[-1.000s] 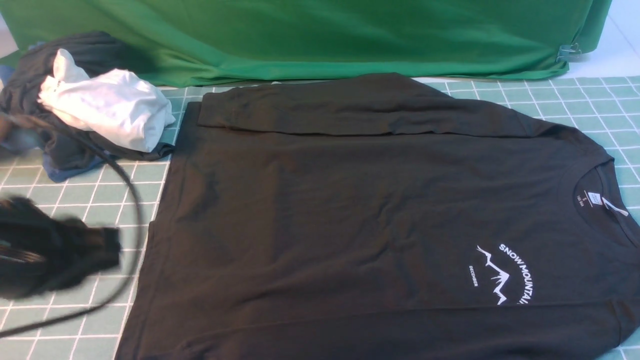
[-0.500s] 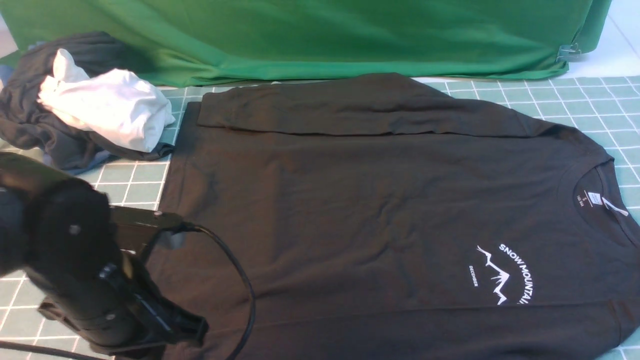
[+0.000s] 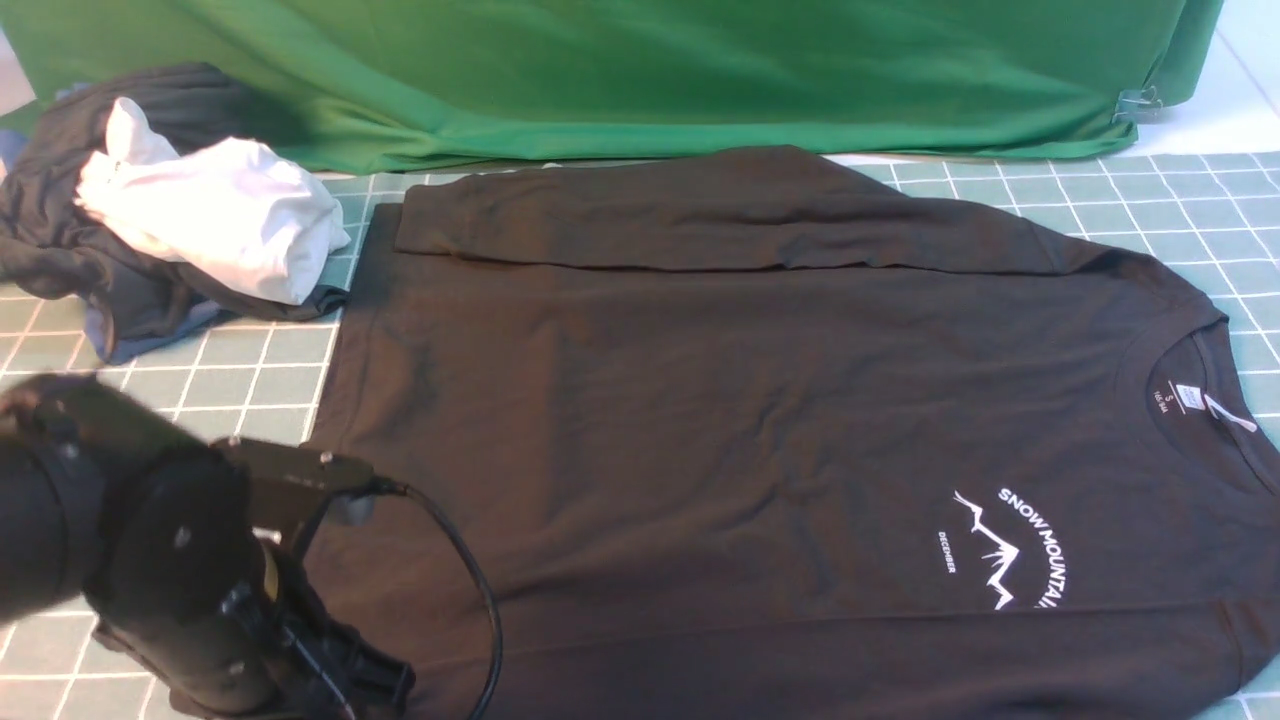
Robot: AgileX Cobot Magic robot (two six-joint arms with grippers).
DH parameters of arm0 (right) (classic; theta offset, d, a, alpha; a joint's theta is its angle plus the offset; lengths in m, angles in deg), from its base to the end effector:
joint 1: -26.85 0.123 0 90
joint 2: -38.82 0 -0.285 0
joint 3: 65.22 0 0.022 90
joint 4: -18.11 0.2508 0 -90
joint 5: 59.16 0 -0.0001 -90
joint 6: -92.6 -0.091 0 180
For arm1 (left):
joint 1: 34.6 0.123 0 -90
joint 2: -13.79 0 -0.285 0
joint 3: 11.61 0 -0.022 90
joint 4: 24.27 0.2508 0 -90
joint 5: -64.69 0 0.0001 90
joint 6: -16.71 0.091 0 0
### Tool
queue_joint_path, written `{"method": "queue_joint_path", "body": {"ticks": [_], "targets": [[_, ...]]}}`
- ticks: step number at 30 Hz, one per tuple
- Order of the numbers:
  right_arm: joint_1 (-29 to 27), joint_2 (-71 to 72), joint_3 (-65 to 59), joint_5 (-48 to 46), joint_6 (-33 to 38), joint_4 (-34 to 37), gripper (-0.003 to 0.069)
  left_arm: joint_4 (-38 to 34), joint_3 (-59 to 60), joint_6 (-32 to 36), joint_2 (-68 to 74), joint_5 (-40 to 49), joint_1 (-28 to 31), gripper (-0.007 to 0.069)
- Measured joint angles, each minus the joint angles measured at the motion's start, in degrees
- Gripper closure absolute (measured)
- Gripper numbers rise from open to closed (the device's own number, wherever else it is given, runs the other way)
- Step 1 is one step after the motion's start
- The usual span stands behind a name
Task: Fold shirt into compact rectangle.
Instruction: 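Grasp the left edge of the dark T-shirt lying flat on the table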
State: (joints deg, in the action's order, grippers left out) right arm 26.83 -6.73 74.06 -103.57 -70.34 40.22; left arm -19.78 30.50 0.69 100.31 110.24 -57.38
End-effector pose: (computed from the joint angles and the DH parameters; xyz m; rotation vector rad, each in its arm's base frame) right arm 0.1179 0.0240 0.3100 -0.1606 2.2246 0.2900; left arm 0.1879 -0.0734 0.1777 0.2570 3.0152 0.0328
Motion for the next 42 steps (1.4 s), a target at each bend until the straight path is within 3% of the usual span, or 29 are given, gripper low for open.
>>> {"method": "queue_joint_path", "body": {"ticks": [3,8,13,31,33,37,42], "targets": [[0.0,0.0,0.0,-0.2,0.5,1.8,0.0629,1.0,3.3,-1.0,-0.1,-5.2,0.0,0.0258],[0.0,0.0,0.0,-0.2,1.5,3.3,0.0624,2.2,4.4,-3.5,-0.1,-9.3,0.0,0.0163],[0.0,0.0,0.0,-0.6,1.5,3.4,0.0621,4.7,4.4,-7.7,-0.1,-9.7,0.0,0.0146],[0.0,0.0,0.0,-1.1,1.5,3.5,0.0620,0.7,4.0,-10.4,3.4,-8.4,0.0,0.0146],[0.0,0.0,0.0,-1.3,1.5,3.5,0.0620,0.5,3.9,-10.6,3.4,-8.4,0.0,0.0162],[0.0,0.0,0.0,-1.5,1.5,3.6,0.0620,-0.4,3.8,-10.3,3.3,-8.2,0.0,0.0276],[0.0,0.0,0.0,-1.7,1.6,4.1,0.0619,-0.5,3.4,-8.0,1.7,-5.1,-0.1,0.0564]]}}
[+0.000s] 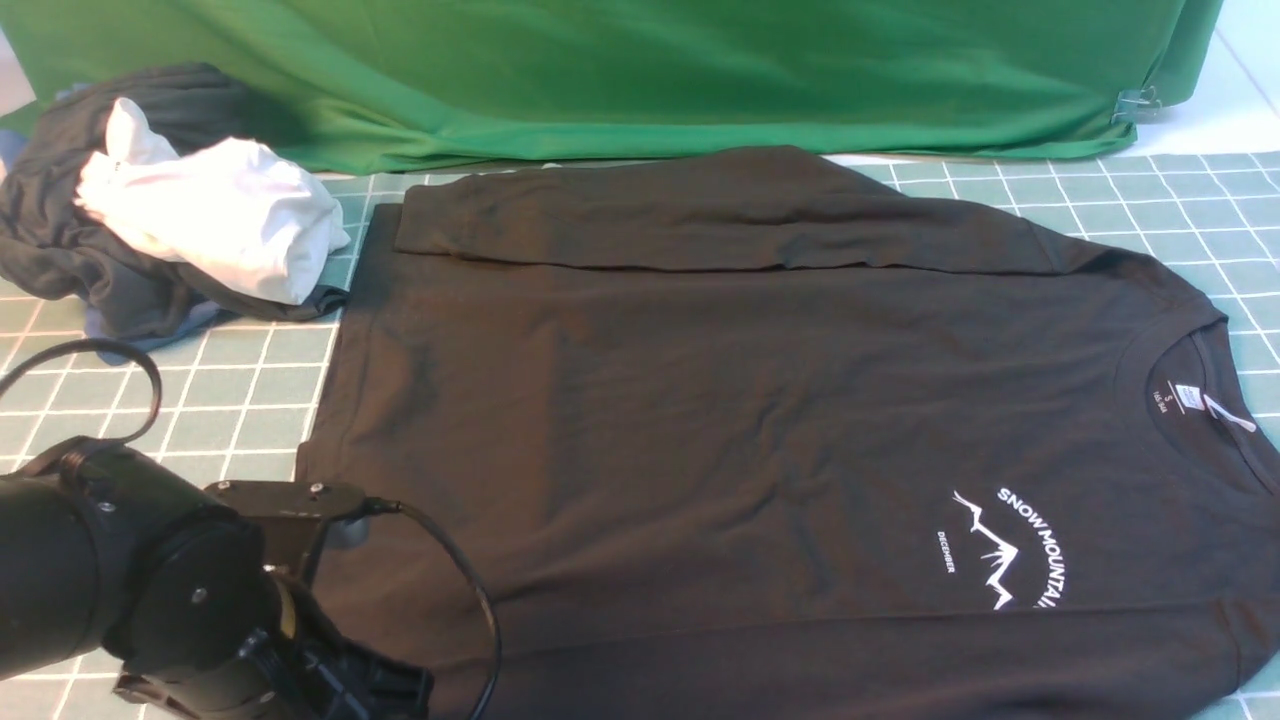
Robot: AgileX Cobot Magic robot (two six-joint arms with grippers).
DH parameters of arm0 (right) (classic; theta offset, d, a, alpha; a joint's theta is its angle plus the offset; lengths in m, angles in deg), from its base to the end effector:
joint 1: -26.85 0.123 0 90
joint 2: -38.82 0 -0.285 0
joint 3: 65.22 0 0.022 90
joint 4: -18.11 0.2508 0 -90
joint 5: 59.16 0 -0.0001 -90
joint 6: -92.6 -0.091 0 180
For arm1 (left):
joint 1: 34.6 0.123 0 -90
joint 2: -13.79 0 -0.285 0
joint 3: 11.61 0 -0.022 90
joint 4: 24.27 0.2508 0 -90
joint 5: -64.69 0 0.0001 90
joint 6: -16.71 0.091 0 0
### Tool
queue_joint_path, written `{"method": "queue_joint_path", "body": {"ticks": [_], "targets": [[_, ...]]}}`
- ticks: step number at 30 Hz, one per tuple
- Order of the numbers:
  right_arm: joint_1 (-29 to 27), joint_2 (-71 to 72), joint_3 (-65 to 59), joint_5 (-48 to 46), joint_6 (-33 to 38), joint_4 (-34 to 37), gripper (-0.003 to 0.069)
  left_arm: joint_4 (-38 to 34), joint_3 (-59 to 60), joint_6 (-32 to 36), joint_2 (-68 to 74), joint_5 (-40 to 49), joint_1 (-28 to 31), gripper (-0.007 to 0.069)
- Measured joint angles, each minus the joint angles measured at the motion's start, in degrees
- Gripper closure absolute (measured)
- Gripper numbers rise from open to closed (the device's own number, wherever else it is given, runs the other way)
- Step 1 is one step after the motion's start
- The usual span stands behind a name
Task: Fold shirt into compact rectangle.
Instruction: 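Grasp the left edge of the dark T-shirt lying flat on the table, then fold the left side of the black T-shirt inward over its body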
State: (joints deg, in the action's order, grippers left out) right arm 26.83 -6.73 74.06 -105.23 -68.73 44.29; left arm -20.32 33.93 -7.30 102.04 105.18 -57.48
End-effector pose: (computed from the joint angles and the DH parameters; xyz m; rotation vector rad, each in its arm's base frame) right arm 0.1160 0.0289 0.3101 -0.1691 2.2324 0.3654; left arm 0.1827 -0.0727 0.1597 0.0462 3.0309 0.0057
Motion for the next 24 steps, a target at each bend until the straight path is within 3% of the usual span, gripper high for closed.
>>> {"method": "queue_joint_path", "body": {"ticks": [4,11,19,24], "targets": [[0.0,0.0,0.0,0.0,0.0,0.8,0.0614,-0.3,-1.3,1.8,-3.6,3.7,0.0,0.0613],[0.0,0.0,0.0,0.4,0.0,1.2,0.0606,-0.4,-7.3,2.9,-12.3,9.7,0.0,0.0621],[0.0,0.0,0.0,0.6,0.0,1.6,0.0597,9.7,-19.9,2.6,-12.6,11.2,0.3,0.0621],[0.0,0.0,0.0,0.6,0.0,1.9,0.0592,10.9,-28.2,2.4,-6.6,10.0,4.0,0.0621]]}}
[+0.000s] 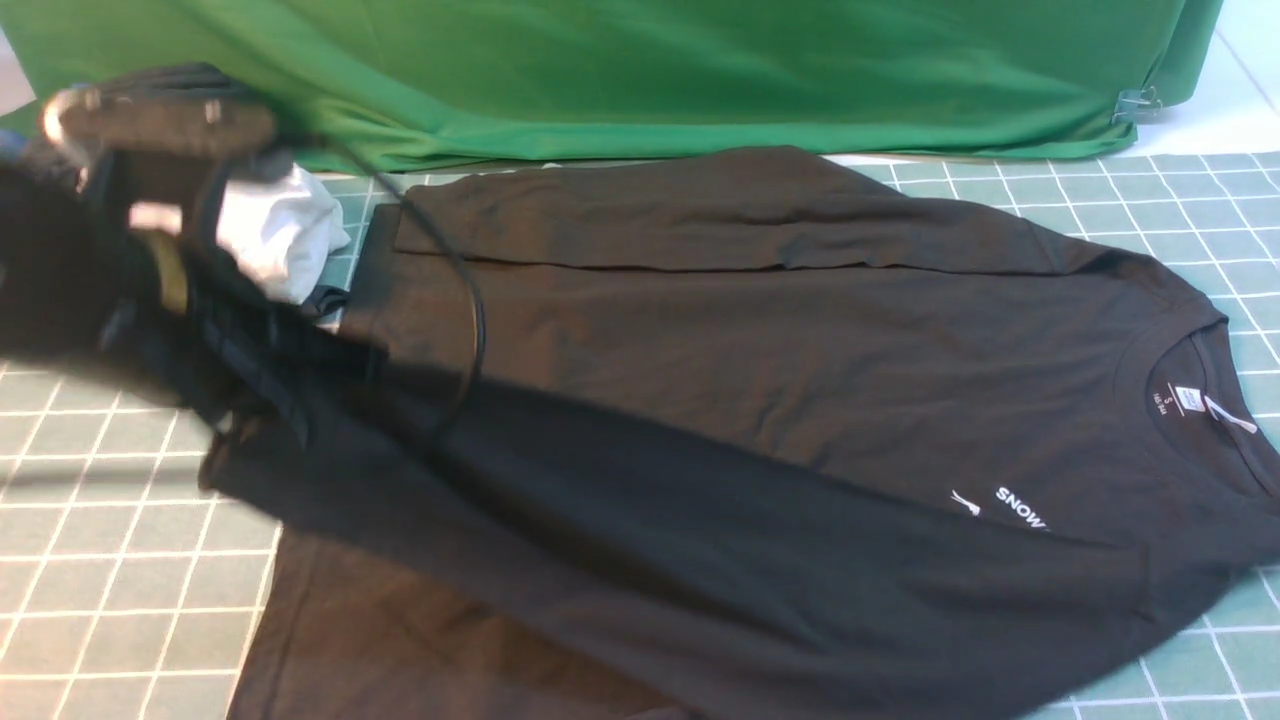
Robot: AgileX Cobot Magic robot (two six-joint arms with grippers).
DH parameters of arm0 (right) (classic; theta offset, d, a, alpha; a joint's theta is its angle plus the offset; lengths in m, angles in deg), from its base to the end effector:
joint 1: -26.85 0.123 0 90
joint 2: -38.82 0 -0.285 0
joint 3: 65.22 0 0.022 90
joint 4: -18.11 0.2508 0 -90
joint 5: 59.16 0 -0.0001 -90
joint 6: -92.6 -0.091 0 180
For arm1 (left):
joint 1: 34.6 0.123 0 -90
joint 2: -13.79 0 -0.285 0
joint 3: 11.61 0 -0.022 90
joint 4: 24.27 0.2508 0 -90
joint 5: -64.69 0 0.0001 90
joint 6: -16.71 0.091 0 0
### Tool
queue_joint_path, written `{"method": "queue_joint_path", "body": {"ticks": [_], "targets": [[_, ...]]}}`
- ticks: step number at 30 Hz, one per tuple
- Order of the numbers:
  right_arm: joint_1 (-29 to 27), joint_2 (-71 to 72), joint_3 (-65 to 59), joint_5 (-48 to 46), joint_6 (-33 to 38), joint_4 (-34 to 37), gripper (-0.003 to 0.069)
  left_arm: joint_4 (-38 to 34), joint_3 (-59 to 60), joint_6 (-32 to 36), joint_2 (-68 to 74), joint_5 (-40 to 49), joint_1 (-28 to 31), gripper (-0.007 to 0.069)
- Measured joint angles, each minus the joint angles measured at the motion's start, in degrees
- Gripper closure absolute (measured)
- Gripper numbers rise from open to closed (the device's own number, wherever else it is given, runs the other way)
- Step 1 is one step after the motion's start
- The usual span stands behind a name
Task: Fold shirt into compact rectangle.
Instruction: 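Fold the left side of the black T-shirt inward over its body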
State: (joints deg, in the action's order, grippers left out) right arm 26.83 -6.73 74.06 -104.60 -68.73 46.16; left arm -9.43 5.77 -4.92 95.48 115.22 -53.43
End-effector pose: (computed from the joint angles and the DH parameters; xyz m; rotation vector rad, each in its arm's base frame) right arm 0.1166 0.0305 0.3117 -0.1499 2.2154 0.3987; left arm 0.2484 -0.0657 0.3110 0.0794 2.5625 0.0550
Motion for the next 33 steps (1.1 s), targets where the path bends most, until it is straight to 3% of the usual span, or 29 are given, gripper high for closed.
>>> {"method": "queue_joint_path", "body": {"ticks": [13,23,33], "targets": [[0.0,0.0,0.0,-0.3,0.0,0.6,0.0587,3.3,-4.0,1.8,16.3,-7.6,5.6,0.0617],[0.0,0.0,0.0,-0.3,0.0,0.6,0.0578,5.6,-4.0,3.8,23.0,-17.5,5.6,0.0613],[0.0,0.0,0.0,-0.3,0.0,0.6,0.0566,11.2,-4.0,3.9,27.4,-21.2,5.7,0.0589]]}}
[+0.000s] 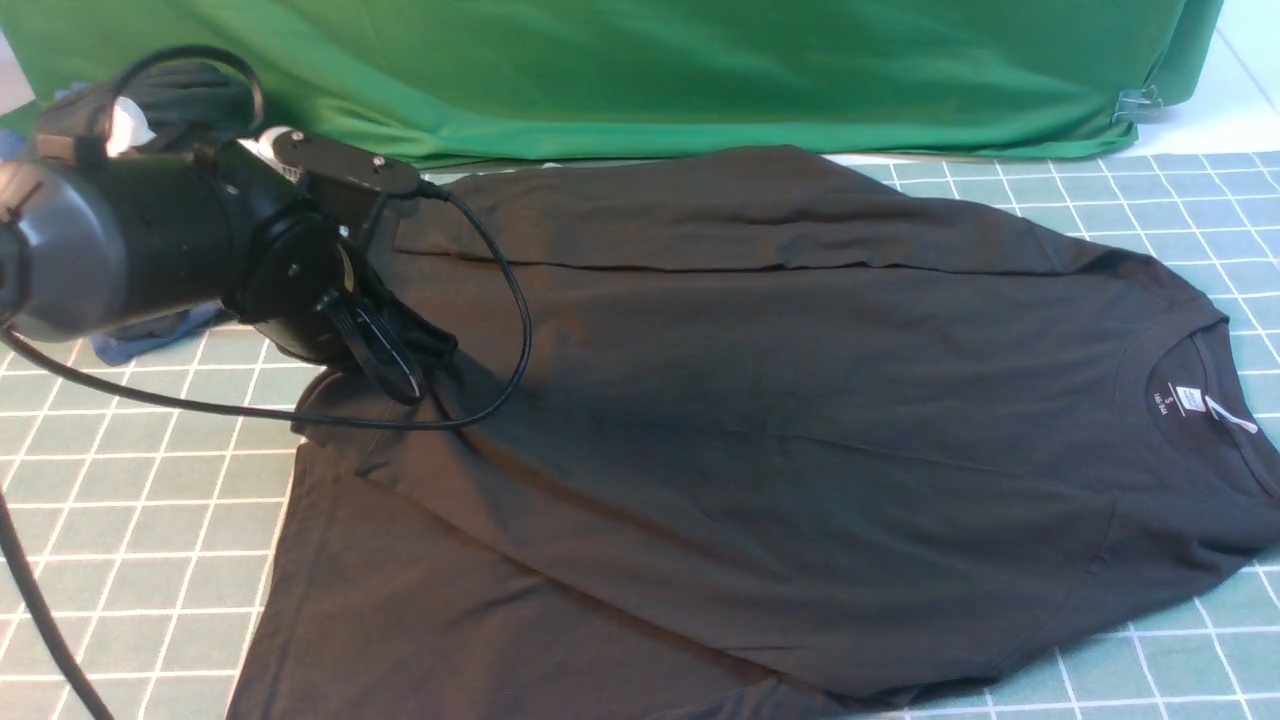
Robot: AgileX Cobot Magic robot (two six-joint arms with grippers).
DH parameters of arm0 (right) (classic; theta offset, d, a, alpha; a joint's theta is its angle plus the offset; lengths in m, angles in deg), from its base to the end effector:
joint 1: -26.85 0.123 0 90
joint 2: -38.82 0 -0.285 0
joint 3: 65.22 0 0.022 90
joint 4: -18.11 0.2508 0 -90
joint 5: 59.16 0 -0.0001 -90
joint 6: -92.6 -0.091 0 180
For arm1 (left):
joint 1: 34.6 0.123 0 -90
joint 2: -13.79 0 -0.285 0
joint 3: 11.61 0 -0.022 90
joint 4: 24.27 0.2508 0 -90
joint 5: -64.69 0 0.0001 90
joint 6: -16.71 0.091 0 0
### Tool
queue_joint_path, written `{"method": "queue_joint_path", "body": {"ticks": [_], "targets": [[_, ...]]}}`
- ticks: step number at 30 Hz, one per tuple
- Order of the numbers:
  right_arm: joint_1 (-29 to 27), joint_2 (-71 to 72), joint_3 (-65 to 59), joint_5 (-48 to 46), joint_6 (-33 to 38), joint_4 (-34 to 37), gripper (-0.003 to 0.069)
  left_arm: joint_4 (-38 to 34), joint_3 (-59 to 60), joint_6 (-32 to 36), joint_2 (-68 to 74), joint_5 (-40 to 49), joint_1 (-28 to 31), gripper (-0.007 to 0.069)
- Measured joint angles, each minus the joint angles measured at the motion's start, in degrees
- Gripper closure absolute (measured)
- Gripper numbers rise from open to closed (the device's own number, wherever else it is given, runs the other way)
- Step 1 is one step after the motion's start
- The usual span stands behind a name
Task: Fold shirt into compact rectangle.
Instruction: 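Fold the left side of the black T-shirt inward over its body, then grab the top left corner of the dark shirt with the left gripper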
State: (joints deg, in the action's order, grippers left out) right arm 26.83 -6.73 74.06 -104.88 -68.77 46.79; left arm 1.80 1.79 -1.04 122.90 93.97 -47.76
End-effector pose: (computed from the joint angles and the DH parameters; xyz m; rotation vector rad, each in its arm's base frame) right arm 0.1163 0.0313 0.3118 -0.1460 2.2173 0.4133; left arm 0.3569 -0.0633 0.1996 0.3394 2.5618 0.2319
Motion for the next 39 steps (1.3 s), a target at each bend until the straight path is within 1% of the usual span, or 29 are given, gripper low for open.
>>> {"method": "queue_joint_path", "body": {"ticks": [2,5,8,10,13,14,16,18,20,21,22,23,25,28,30,39], "targets": [[0.0,0.0,0.0,0.0,0.0,0.0,0.0566,0.5,0.0,0.0,0.1,-0.7,0.0,0.0571],[0.0,0.0,0.0,0.1,-0.1,0.0,0.0566,2.0,0.0,-0.1,0.1,-2.7,0.0,0.0475],[0.0,0.0,0.0,0.1,-0.1,0.0,0.0566,2.4,0.0,-0.4,0.1,-2.7,0.0,0.0351],[0.0,0.0,0.0,0.1,-0.1,0.0,0.0566,2.4,-0.3,-2.6,0.1,-1.4,0.1,0.0273],[0.0,0.0,0.0,-0.1,-0.1,0.0,0.0566,2.3,-2.1,-5.9,0.2,1.9,0.6,0.0182],[0.0,0.0,0.0,-0.1,-0.1,0.0,0.0566,2.3,-2.3,-6.0,0.2,2.4,0.7,0.0177],[0.0,0.0,0.0,-0.3,-0.1,0.0,0.0566,0.8,-5.2,-6.8,0.2,5.3,1.6,0.0143],[0.0,0.0,0.0,-0.3,-0.1,0.0,0.0566,-0.8,-7.3,-7.0,0.3,6.5,2.2,0.0139],[0.0,0.0,0.0,-0.3,-0.1,0.0,0.0566,-5.8,-12.7,-7.3,1.2,8.5,3.9,0.0150],[0.0,0.0,0.0,-0.3,-0.1,0.0,0.0566,-9.6,-16.1,-6.9,2.1,9.0,5.0,0.0167],[0.0,0.0,0.0,-0.3,-0.1,0.0,0.0566,-12.8,-18.6,-5.7,3.0,9.3,6.0,0.0182],[0.0,0.0,0.0,-0.3,-0.1,0.0,0.0566,-13.4,-19.1,-5.1,3.2,9.4,6.4,0.0185],[0.0,0.0,0.0,-0.6,-0.1,0.0,0.0566,-21.4,-24.7,-0.7,6.4,10.3,8.6,0.0222],[0.0,0.0,0.0,-0.9,-0.1,0.0,0.0566,-28.4,-30.4,1.9,11.7,10.8,9.9,0.0253],[0.0,0.0,0.0,-1.0,-0.1,0.0,0.0566,-29.6,-33.0,2.4,14.6,10.6,10.2,0.0259],[0.0,0.0,0.0,-1.2,-0.1,0.0,0.0563,-28.6,-43.3,3.1,28.6,4.5,10.2,0.0265]]}}
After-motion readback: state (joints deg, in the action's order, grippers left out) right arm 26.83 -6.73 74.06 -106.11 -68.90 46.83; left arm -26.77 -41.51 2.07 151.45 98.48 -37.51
